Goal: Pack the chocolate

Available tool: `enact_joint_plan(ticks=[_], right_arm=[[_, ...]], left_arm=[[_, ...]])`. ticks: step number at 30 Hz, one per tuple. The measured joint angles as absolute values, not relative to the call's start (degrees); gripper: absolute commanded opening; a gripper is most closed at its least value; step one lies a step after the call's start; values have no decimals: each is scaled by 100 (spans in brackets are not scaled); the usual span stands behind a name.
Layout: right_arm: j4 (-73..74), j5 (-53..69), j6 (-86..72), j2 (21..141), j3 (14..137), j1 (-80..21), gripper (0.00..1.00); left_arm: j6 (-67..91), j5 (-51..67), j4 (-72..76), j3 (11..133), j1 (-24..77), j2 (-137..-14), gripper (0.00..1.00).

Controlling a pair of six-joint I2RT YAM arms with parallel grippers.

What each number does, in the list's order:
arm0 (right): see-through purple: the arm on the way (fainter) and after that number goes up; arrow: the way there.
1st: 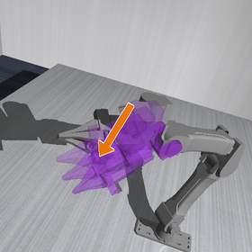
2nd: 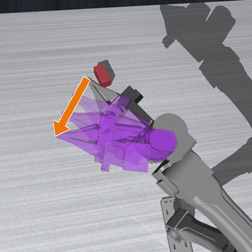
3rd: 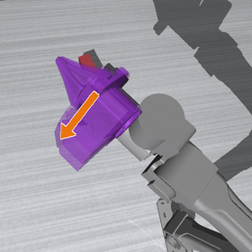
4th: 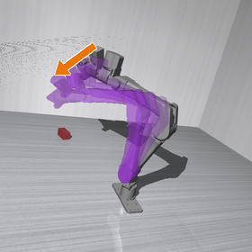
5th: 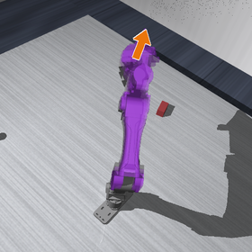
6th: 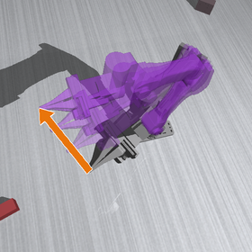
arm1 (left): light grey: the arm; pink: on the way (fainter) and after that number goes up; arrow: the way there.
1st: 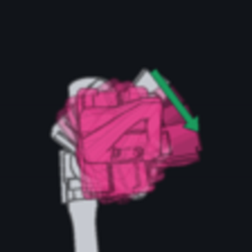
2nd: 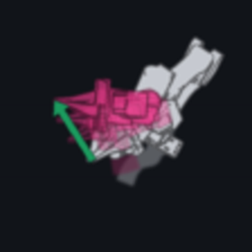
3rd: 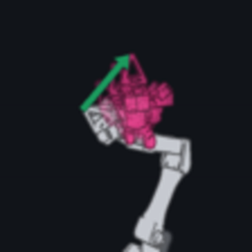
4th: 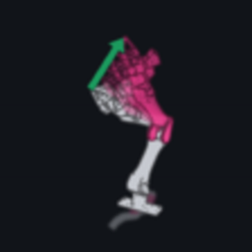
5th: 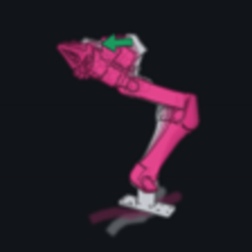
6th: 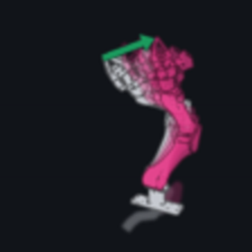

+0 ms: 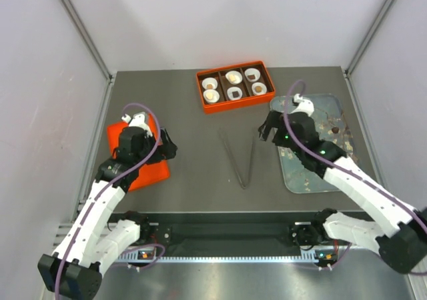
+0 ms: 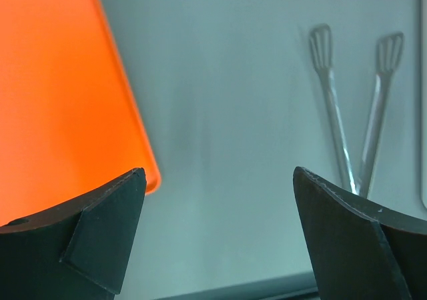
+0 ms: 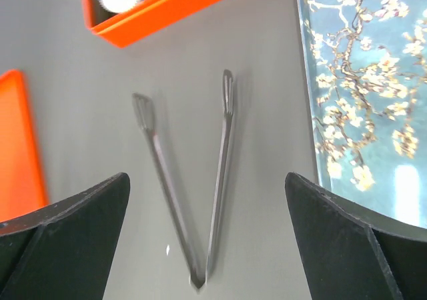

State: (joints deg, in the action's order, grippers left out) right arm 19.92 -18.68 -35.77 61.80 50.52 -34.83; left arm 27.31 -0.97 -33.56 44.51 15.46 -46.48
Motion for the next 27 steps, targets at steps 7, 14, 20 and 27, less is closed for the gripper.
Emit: enact_joint_plan(ticks=[7,14,20,27], right_arm=[[2932,-1278,-3341,4678,5052,-2985,100],[3315,-799,-3301,4115,5052,-2794,100],[3358,-628,-3242,4136,5015,-2783,100],[3256,-694,-2965,4427,4683,-2781,100]], left_arm=[[2740,390,-3341,4534,1546,-4952,96],[2698,443,-3312,4958,1546,-5572,95],[2759,21,-3114,5087,1546,-6289,94],[2842,-602,-3131,5638,1525,-7446,90]])
